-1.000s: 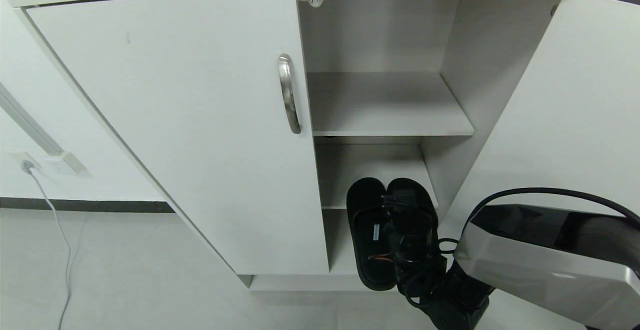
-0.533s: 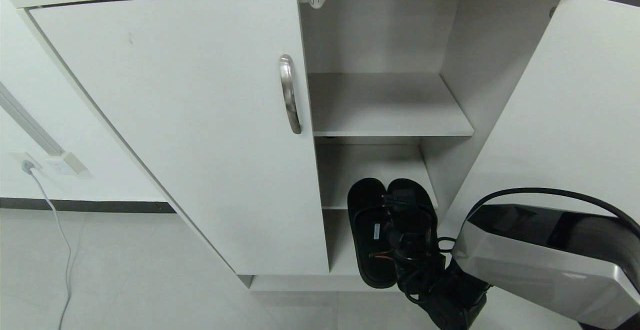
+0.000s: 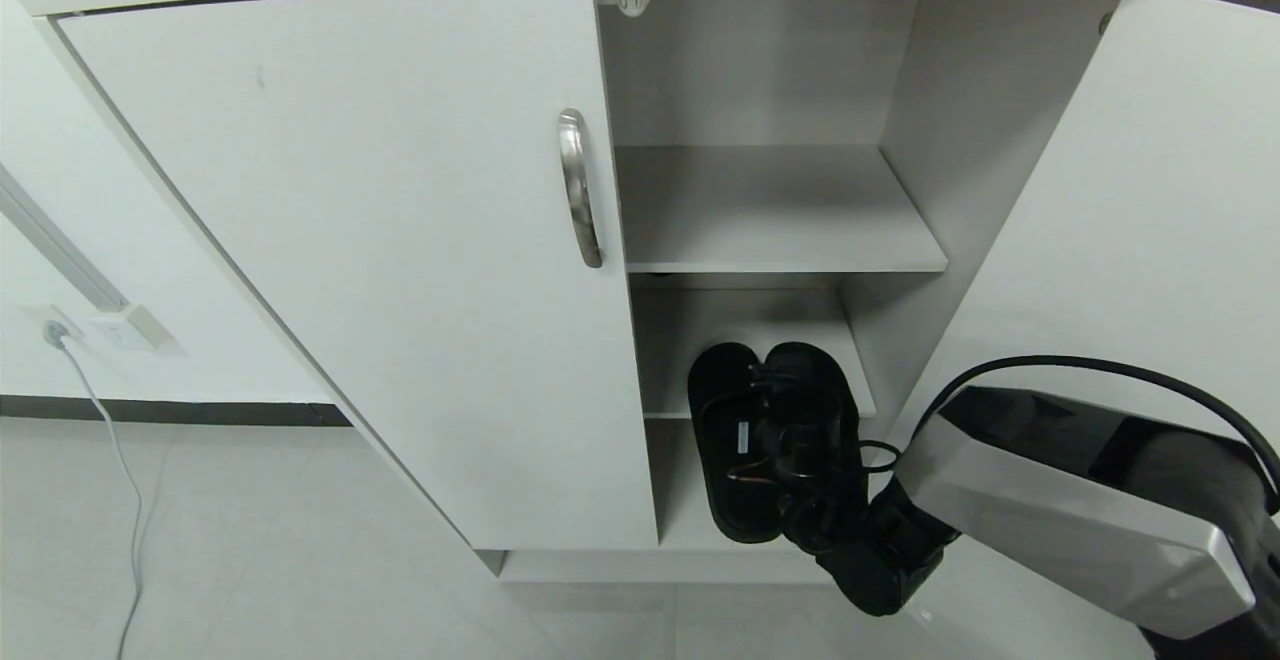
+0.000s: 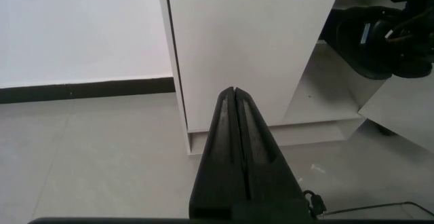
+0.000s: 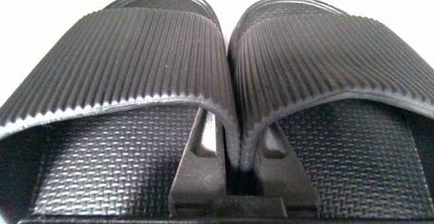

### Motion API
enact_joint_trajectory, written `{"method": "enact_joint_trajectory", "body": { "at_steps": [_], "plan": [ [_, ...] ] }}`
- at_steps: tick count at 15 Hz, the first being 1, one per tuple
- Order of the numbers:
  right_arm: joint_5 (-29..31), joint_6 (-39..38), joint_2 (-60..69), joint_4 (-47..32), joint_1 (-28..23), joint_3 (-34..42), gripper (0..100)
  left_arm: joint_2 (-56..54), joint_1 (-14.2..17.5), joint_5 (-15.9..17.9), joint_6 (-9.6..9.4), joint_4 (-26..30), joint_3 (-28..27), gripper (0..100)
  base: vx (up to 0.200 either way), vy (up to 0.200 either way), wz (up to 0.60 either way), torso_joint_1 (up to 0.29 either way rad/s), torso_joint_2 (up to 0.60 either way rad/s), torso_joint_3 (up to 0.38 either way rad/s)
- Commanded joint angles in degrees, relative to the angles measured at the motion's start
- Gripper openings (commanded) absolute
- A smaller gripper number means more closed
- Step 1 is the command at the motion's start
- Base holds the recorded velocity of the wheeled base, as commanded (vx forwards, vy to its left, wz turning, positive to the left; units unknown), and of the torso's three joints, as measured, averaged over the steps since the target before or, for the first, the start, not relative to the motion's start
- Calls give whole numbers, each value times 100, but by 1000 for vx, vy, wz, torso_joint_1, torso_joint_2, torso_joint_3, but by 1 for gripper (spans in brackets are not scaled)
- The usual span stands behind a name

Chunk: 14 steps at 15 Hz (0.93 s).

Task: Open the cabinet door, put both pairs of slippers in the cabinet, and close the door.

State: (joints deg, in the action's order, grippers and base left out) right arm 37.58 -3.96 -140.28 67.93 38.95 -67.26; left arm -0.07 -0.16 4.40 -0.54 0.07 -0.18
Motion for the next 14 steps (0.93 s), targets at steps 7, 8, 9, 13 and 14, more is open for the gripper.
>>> {"method": "enact_joint_trajectory", "body": {
  "at_steps": [7, 8, 9, 13, 14],
  "plan": [
    [-5, -17, -298, -913, -221, -1246, 0, 7, -2, -1, 1, 1, 1, 0, 0, 0, 0, 0, 0, 0],
    [-5, -17, -360, -930, -247, -1343, 0, 7, -2, -1, -8, 1, 1, 0, 0, 0, 0, 0, 0, 0],
    [-14, -17, -404, -930, -256, -1422, 0, 7, -2, -1, -8, 1, 1, 0, 0, 0, 0, 0, 0, 0],
    [-67, -17, -571, -1088, -318, -1800, 0, 7, -2, -1, -8, 1, 1, 0, 0, 0, 0, 0, 0, 0],
    [-67, -17, -632, -1150, -353, -1967, 0, 7, -2, -1, -8, 1, 1, 0, 0, 0, 0, 0, 0, 0]
  ]
}}
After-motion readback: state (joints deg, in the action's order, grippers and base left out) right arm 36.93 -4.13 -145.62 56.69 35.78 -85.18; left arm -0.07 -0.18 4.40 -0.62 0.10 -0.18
